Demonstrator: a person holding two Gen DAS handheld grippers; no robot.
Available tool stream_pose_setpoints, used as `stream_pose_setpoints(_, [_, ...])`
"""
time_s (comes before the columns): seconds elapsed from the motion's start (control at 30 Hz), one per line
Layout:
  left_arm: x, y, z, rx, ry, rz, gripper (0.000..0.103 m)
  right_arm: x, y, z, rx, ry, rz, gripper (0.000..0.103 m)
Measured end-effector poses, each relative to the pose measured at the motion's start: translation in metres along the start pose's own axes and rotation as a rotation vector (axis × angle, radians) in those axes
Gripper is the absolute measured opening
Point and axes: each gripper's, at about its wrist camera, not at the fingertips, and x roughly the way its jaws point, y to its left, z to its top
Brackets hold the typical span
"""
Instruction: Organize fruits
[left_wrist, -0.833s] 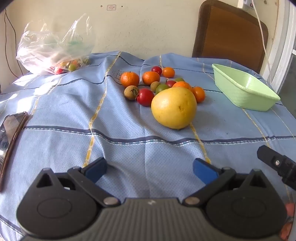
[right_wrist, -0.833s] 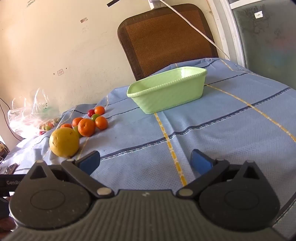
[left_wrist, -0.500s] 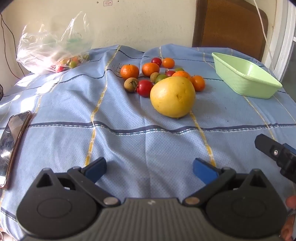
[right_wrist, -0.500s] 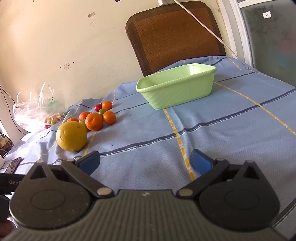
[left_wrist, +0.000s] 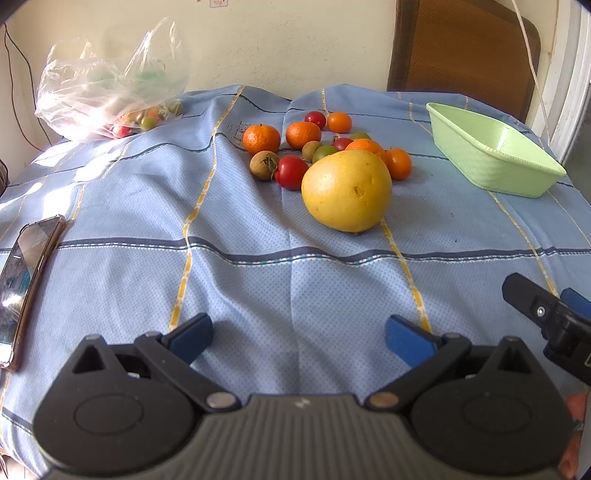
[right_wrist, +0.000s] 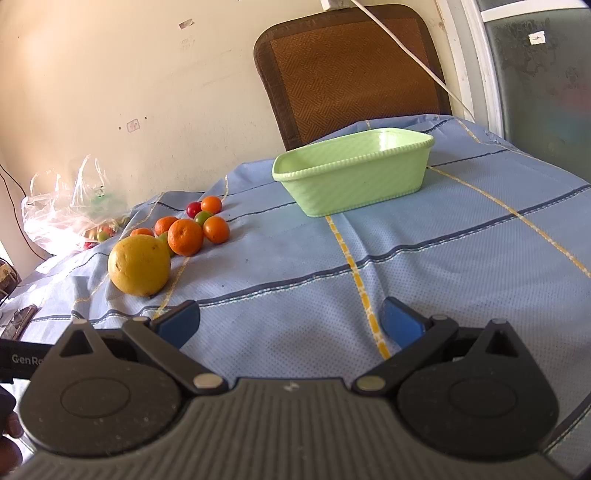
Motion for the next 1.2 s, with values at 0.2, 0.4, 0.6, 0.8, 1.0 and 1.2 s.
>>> stream_pose_setpoints(0.2, [0.0,0.0,0.0,0.002,0.001,0.001,0.103,0.0,0.001,0.0,-0.006,0.0,-0.003,0.103])
stream_pose_setpoints(0.4, [0.0,-0.001,0.001,0.001,0.004,0.001,0.103,0.0,0.001,-0.001,-0.008,0.001,-0.004,0.103])
stream_pose_setpoints(0.6, [-0.001,-0.001,0.002,-0.005,0.007,-0.002,0.103,0.001,0.002,0.0,-0.012,0.001,-0.009,0.103])
stream_pose_setpoints(0.8, [-0.002,0.001,0.004,-0.018,0.008,-0.016,0.103,0.002,0.003,0.0,-0.017,0.004,-0.014,0.103])
stream_pose_setpoints(1.0, [-0.003,0.005,0.005,-0.026,0.005,-0.038,0.103,0.004,0.008,0.0,-0.026,0.013,-0.012,0.103])
stream_pose_setpoints(1.2, [-0.006,0.012,0.005,-0.034,0.002,-0.071,0.103,0.007,0.012,0.001,-0.036,0.023,-0.017,0.103])
